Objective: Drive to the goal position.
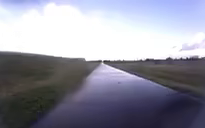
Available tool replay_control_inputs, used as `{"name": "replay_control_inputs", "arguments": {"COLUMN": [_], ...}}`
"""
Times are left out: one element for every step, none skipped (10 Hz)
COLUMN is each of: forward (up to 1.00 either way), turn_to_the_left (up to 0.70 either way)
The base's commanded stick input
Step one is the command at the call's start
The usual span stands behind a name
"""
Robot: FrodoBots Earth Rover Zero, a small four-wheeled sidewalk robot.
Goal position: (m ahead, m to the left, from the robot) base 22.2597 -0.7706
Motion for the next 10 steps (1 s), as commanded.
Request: {"name": "replay_control_inputs", "arguments": {"forward": [0.45, 0.45, 0.45, 0.45, 0.45, 0.45, 0.45, 0.45, 0.45, 0.45], "turn_to_the_left": [0.00, 0.00, 0.00, 0.00, 0.00, 0.00, 0.00, 0.00, 0.00, 0.00]}}
